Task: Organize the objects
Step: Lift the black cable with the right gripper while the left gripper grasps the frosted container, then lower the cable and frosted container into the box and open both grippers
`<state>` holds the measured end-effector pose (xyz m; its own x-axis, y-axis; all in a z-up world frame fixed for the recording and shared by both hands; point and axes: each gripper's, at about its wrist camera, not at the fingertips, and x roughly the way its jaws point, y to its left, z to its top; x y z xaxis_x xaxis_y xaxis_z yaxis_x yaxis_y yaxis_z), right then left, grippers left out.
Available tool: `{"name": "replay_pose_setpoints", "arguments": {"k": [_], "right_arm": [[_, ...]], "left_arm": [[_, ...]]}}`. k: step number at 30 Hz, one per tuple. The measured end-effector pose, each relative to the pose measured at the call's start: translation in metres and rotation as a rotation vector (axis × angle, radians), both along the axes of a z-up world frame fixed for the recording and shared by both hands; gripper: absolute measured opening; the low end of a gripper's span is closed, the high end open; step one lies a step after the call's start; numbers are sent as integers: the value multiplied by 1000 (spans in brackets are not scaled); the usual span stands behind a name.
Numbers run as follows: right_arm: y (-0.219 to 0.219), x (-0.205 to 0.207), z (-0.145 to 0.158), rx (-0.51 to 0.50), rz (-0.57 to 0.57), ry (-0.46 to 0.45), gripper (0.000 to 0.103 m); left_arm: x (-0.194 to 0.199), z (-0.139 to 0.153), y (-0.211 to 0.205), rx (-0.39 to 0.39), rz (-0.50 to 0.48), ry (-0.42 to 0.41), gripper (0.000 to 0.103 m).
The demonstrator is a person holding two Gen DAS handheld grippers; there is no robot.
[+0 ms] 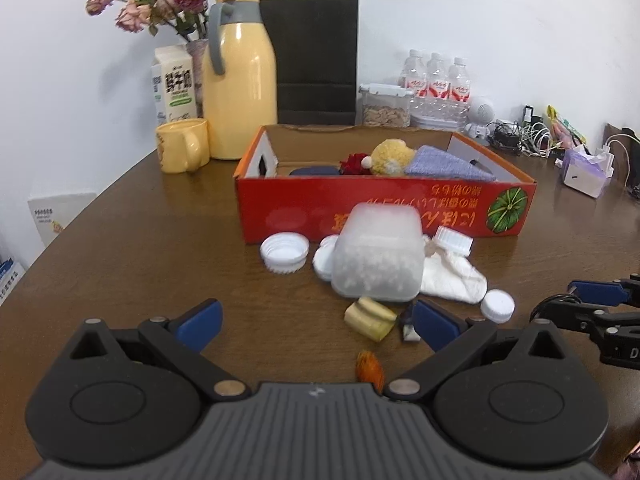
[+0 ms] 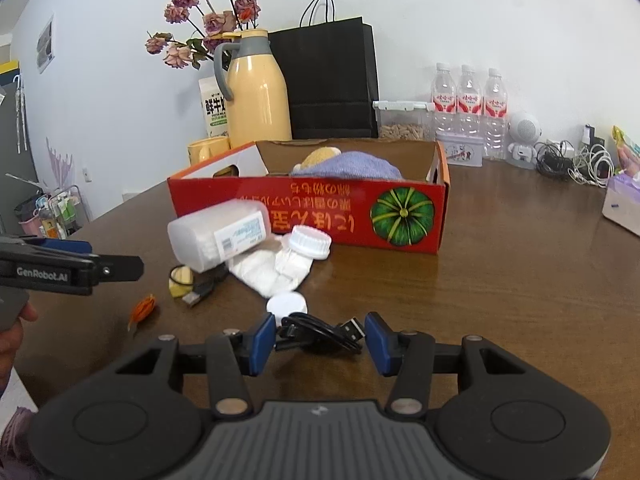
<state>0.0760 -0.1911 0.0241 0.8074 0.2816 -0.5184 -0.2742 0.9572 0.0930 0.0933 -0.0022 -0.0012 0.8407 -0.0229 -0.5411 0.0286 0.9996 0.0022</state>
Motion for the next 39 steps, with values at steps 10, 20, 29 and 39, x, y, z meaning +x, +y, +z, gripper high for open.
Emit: {"name": "replay_pose_setpoints", "arguments": {"k": [10, 20, 29, 39], "right_arm": [[6, 22, 9, 3, 0, -37, 47], [5, 31, 20, 1, -14, -74, 47], [5, 35, 20, -1, -15, -78, 47], [4, 38, 24, 1, -16, -92, 47]], "left_arm": [[53, 4, -24, -25, -65, 6, 103], [85, -7, -28, -83, -60, 72, 103], [89, -15, -27, -114, -64, 75, 71], [73, -4, -30, -93, -61, -13, 67]]}}
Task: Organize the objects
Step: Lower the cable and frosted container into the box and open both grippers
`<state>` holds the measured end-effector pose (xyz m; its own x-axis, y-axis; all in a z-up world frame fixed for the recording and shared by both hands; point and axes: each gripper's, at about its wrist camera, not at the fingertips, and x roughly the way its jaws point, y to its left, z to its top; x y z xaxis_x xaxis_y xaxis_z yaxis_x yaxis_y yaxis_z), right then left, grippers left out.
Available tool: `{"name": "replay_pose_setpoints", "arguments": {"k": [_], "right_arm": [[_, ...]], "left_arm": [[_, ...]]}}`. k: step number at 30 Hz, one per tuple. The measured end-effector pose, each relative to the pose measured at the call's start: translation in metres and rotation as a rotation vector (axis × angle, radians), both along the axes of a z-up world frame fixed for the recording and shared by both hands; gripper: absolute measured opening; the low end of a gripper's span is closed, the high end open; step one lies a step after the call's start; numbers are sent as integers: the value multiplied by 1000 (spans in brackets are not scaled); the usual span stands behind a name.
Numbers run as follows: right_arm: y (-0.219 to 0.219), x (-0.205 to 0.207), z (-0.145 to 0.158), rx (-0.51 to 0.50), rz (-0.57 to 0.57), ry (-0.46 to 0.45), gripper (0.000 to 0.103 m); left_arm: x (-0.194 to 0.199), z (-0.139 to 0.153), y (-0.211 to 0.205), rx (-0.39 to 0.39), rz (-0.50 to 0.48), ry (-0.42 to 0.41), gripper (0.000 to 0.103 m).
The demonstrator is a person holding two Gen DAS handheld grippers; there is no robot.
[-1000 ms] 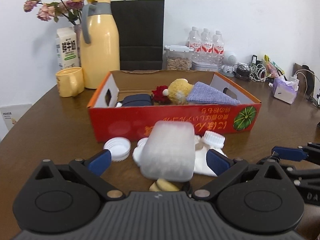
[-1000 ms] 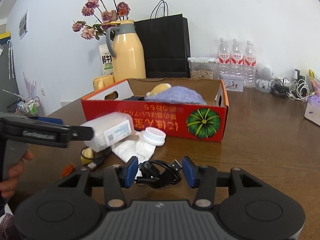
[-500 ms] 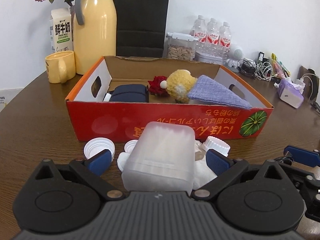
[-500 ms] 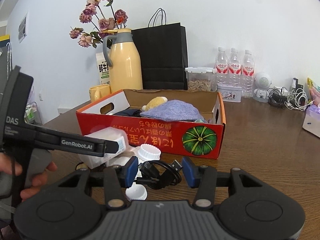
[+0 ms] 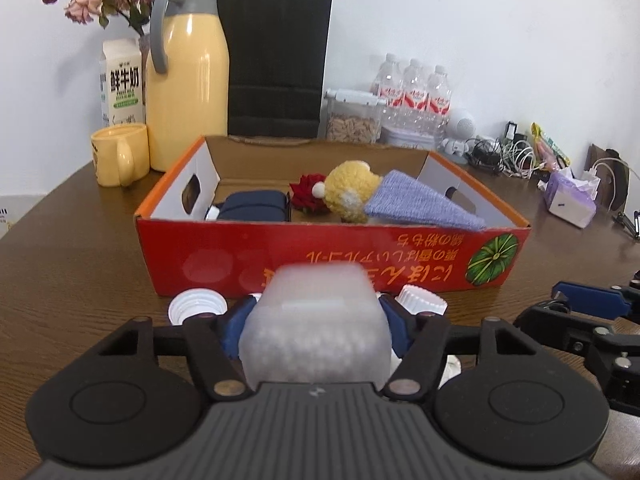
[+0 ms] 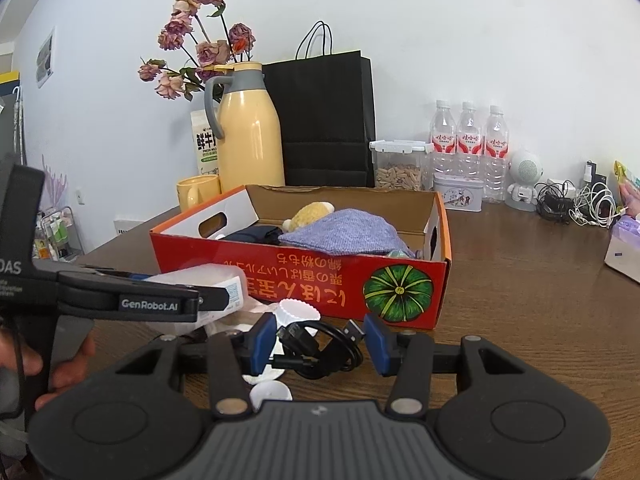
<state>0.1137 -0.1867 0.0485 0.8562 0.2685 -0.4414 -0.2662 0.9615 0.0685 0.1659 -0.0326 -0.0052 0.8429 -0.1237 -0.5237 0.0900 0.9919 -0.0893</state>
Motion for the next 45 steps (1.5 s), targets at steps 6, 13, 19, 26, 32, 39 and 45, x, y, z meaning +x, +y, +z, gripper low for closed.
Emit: {"name": "replay_pose_setpoints", "arguments": {"k": [6, 13, 19, 26, 32, 39, 45], "right_arm": [[1, 2, 7, 1, 2, -24, 47], [3, 9, 24, 6, 20, -84, 47], [3, 30, 44, 7, 12, -144, 47], [4, 77, 61, 20, -20, -170, 47], [8, 133, 56, 17, -72, -149, 47], [11, 185, 33, 6, -110, -97, 47], [11, 190, 21, -1, -101, -85, 47]], "left_arm": [[-11, 17, 0, -12, -4, -66, 67], [-12, 41, 0, -36, 0, -145, 67], [9, 60, 0, -53, 37, -205, 67], [53, 67, 6, -79, 120, -217, 67], [90, 59, 12, -71, 177, -221, 67], [124, 40, 23, -41, 207, -154, 67], [129, 30, 22, -19, 210, -119, 68]]}}
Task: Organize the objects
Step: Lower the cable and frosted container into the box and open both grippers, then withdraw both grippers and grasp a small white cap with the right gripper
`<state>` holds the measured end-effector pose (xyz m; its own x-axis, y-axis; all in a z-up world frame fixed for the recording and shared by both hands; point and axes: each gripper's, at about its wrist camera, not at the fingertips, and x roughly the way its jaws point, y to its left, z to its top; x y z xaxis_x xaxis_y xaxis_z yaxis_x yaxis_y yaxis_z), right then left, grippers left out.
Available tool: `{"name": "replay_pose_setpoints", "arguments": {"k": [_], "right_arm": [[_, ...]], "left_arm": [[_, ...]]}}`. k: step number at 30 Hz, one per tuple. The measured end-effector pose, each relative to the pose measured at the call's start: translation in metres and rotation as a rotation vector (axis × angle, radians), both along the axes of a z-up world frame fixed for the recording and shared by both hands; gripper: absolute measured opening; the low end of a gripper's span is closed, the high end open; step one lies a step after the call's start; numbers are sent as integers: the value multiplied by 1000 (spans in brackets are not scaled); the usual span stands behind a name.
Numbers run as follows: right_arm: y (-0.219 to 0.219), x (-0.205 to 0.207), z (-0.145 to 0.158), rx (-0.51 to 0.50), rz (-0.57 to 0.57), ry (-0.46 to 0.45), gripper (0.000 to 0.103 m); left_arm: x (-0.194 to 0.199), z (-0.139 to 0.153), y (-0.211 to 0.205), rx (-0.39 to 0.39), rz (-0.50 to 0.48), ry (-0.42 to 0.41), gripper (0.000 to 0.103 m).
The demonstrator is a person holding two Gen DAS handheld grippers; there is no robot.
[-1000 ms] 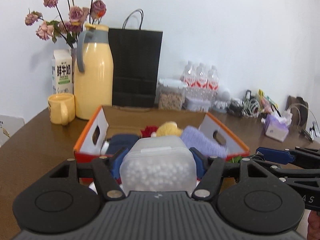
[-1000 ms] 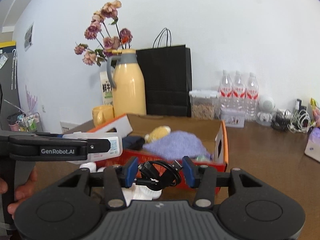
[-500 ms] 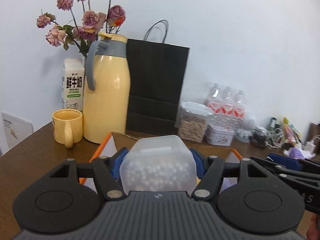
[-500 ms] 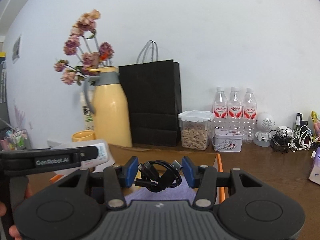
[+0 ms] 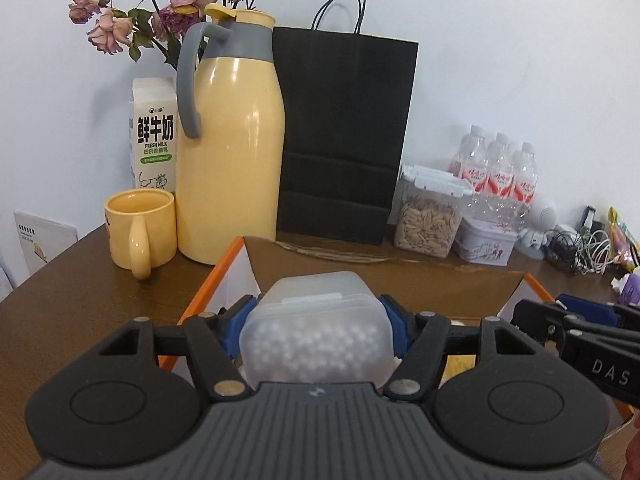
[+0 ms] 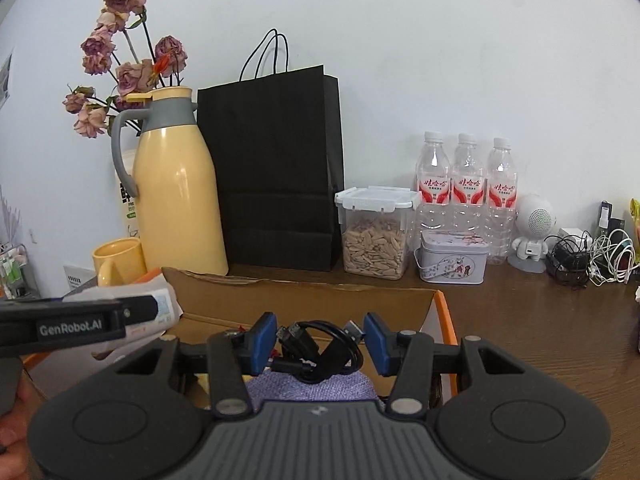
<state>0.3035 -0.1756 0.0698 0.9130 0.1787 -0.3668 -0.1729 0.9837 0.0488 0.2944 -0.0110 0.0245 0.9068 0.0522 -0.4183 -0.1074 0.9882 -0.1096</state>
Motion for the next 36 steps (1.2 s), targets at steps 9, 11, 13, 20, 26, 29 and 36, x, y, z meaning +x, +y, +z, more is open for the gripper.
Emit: {"name": "replay_pose_setpoints", "arguments": {"k": [9, 11, 13, 20, 26, 29, 36], "right_arm": [[2, -12, 2, 10, 15, -6, 100], [3, -15, 2, 5, 16, -7, 101], [4, -18, 3, 3, 19, -9, 101], [4, -27, 6, -3, 13, -18, 103], [0, -38, 10, 1, -9, -20, 103], [-2, -49, 11, -4, -7, -30, 103], [-4, -84, 14, -23, 3, -58, 103]], "left_arm": [[-22, 12, 0, 37, 39, -62, 103], [-23, 13, 0, 35, 42, -63, 103], [-23, 12, 0, 34, 45, -61, 103], [-30, 14, -2, 43, 32, -75, 103], [-45, 20, -4, 41, 11, -109, 103], [-55, 23, -2, 37, 8, -137, 103], [-86, 29, 2, 43, -11, -171, 103]]}}
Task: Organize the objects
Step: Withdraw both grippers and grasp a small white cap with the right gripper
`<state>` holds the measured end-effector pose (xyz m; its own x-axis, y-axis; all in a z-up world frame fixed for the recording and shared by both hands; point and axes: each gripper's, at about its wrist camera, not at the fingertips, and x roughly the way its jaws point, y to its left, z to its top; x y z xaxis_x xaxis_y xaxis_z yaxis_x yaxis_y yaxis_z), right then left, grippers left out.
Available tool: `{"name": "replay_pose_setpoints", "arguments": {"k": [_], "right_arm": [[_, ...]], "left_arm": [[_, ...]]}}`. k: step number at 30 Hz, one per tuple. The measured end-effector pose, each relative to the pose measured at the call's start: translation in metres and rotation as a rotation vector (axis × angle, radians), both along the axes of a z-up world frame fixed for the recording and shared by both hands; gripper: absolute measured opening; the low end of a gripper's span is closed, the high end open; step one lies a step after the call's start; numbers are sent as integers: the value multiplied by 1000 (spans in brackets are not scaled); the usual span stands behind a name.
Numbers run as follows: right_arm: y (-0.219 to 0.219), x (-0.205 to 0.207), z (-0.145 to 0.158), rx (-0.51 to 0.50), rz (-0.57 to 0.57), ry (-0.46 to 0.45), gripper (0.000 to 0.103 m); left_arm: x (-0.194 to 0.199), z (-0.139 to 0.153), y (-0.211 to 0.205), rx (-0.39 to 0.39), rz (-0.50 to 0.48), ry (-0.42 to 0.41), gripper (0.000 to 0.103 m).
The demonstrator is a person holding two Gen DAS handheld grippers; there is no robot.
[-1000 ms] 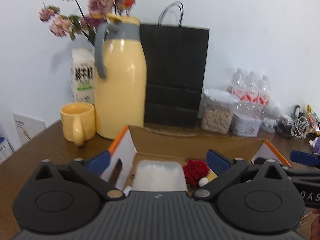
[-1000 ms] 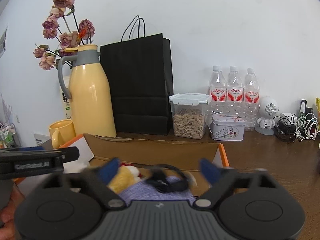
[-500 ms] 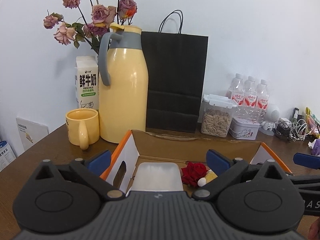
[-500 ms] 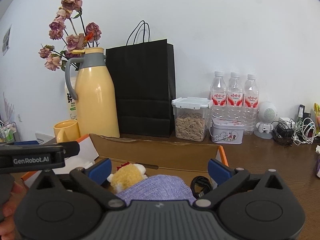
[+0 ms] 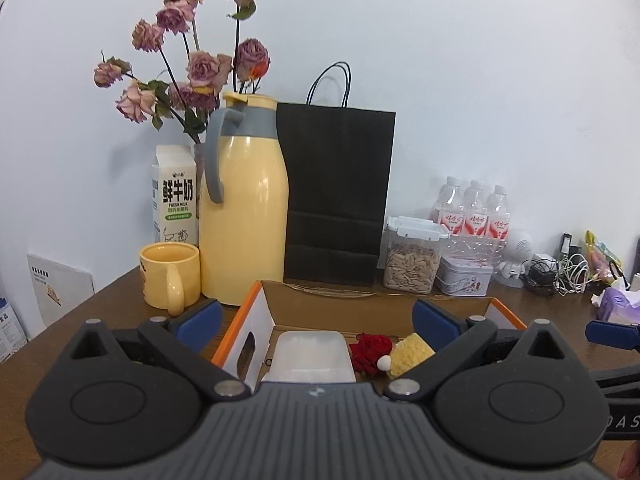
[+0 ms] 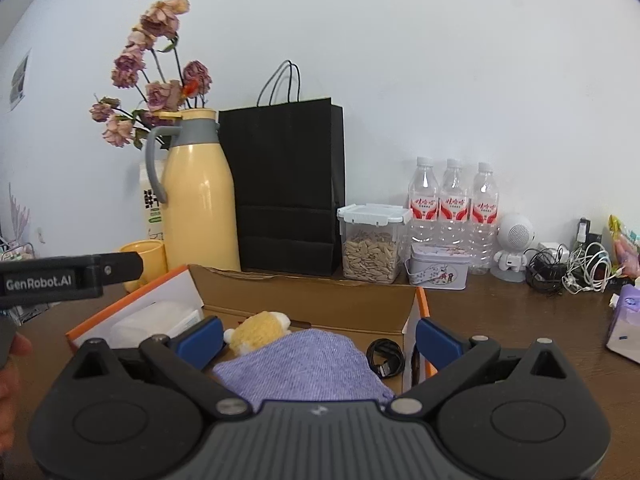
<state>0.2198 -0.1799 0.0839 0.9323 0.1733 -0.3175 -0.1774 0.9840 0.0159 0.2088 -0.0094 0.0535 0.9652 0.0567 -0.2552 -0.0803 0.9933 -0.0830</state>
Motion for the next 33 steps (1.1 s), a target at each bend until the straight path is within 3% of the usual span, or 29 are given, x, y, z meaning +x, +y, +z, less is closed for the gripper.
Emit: {"name": "replay_pose_setpoints", "arguments": {"k": [10, 22, 28, 33], "right_arm": [[-3, -54, 5, -18, -6, -26, 103], [0, -97, -34, -60, 35, 121, 103], [6, -108, -51, -81, 64, 190, 103], [14, -108, -58, -70, 110, 235, 96]], "left_arm": [[-42, -3, 6, 39, -23, 47, 103], [-85, -36, 26, 92, -30, 191, 103], [-97, -53, 34, 79, -33, 253, 103], [-102, -60, 36, 87, -43, 278, 103]]}}
